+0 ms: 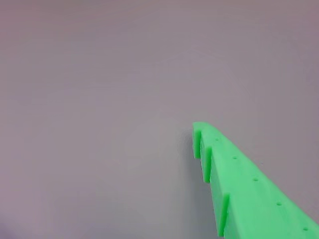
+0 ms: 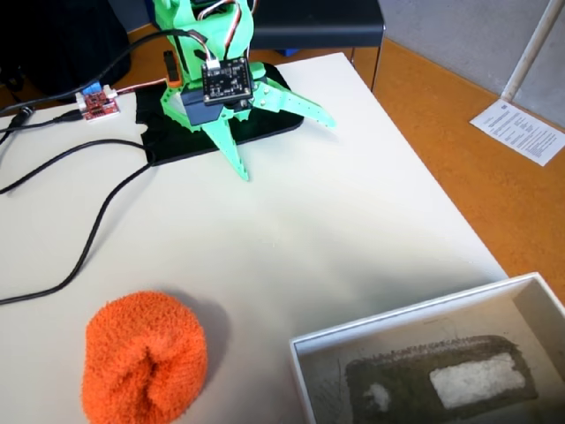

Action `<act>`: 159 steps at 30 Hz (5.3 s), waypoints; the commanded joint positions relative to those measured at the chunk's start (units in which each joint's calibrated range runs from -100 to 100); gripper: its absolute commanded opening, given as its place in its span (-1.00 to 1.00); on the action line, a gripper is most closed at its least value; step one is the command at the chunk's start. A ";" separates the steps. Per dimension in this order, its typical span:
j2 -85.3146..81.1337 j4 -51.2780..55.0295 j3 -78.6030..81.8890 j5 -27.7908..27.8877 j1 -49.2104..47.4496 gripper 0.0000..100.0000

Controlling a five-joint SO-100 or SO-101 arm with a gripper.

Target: Remove orange objects from table

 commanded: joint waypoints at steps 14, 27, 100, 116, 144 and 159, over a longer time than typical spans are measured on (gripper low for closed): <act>-0.28 0.28 -0.39 -0.20 -0.24 0.15; -0.28 0.28 -0.39 -0.20 -0.24 0.15; 115.80 -37.42 -88.66 6.69 32.51 -1.00; 91.71 -29.07 -104.36 4.10 20.31 -1.00; 116.05 -52.98 -125.00 10.94 1.09 -1.00; 108.75 -51.12 -117.54 10.65 -3.42 -1.00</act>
